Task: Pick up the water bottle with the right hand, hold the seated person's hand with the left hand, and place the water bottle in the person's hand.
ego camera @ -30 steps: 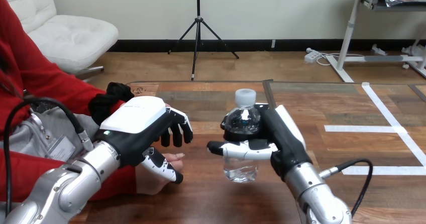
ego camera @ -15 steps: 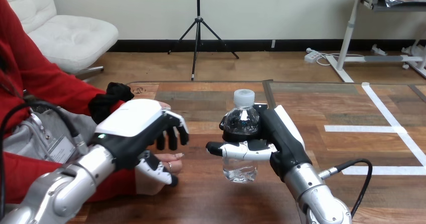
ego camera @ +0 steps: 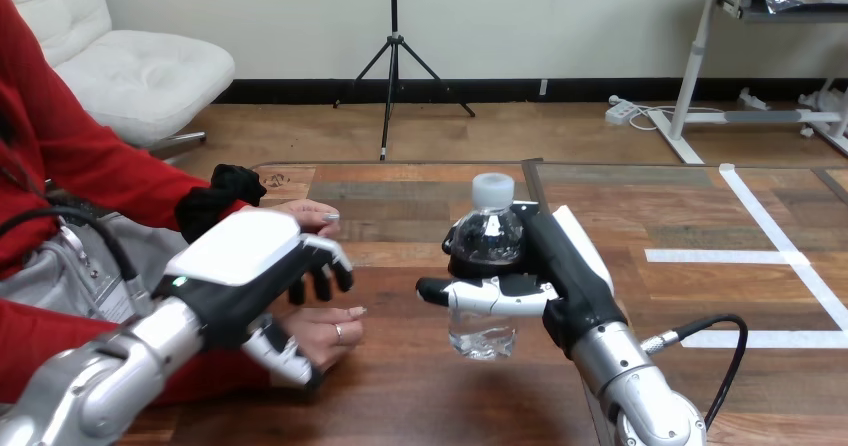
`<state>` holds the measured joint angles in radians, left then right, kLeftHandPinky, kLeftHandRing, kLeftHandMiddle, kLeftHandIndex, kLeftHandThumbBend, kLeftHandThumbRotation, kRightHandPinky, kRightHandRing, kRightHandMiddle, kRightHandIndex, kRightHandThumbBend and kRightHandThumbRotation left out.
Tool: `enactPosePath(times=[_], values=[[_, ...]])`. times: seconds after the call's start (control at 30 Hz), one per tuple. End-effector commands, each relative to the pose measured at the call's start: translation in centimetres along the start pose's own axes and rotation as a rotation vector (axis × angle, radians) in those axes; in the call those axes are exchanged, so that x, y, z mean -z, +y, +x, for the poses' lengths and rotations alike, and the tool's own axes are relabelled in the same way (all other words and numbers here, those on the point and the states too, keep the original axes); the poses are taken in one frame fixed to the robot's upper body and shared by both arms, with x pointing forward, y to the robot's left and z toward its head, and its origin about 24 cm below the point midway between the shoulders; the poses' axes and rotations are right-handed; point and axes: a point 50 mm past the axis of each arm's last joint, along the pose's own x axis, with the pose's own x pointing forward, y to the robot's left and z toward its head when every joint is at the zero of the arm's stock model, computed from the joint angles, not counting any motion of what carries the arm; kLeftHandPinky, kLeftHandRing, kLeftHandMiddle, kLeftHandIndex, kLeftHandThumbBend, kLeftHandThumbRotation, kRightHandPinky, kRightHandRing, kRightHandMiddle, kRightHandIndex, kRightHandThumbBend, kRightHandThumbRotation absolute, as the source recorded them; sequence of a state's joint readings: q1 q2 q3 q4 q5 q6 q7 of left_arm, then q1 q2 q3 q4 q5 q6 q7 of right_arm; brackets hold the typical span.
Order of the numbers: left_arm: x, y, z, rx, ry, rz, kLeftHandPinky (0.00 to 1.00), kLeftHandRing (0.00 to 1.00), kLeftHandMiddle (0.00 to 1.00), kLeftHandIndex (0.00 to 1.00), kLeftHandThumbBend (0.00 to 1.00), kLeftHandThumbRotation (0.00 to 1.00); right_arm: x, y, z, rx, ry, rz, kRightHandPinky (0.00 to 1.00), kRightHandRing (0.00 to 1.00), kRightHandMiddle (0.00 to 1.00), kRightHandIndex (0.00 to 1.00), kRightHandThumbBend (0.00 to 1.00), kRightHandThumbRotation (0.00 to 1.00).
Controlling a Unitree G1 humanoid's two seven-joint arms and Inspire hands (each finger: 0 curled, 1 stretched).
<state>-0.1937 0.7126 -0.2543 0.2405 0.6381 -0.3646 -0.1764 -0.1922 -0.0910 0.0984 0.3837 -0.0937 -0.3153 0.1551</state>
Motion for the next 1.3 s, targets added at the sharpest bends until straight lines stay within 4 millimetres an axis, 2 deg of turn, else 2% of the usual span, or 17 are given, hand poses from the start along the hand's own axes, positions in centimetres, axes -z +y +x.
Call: enactPosePath(times=[0.0, 0.13, 0.27, 0.47, 0.93, 1.27], values=[[1.4, 1.0, 0.1, 0.009, 0.039, 0.045, 0.63, 0.68, 0.74, 0.78, 1.0, 0.35, -3.7, -1.6, 1.4, 0.038, -0.158, -0.03, 0.27, 0.32, 0.37, 0.39, 0.85, 0.0], [2.2, 0.5, 0.1, 0.03, 0.055, 0.04, 0.65, 0.71, 0.76, 0.81, 1.0, 0.38, -3.8, -1.8, 1.3, 0.047, -0.167, -0.037, 0.27, 0.31, 0.37, 0.39, 0.85, 0.0], [2.9, 0.2, 0.2, 0.05, 0.075, 0.053, 0.68, 0.73, 0.79, 0.84, 1.0, 0.45, -3.9, -2.1, 1.3, 0.053, -0.175, -0.045, 0.27, 0.31, 0.37, 0.4, 0.86, 0.0], [3.7, -0.1, 0.2, 0.074, 0.1, 0.077, 0.71, 0.76, 0.82, 0.86, 1.0, 0.49, -4.2, -2.3, 1.1, 0.061, -0.167, -0.048, 0.27, 0.32, 0.37, 0.4, 0.86, 0.0], [4.8, -0.9, 0.5, 0.108, 0.114, 0.089, 0.76, 0.8, 0.85, 0.88, 1.0, 0.53, -4.7, -2.8, 0.9, 0.071, -0.172, -0.052, 0.23, 0.29, 0.35, 0.39, 0.87, 0.0], [4.9, -1.3, 1.0, 0.115, 0.121, 0.104, 0.73, 0.77, 0.83, 0.87, 1.0, 0.48, -5.1, -3.0, 0.9, 0.066, -0.183, -0.055, 0.24, 0.29, 0.35, 0.39, 0.87, 0.0]])
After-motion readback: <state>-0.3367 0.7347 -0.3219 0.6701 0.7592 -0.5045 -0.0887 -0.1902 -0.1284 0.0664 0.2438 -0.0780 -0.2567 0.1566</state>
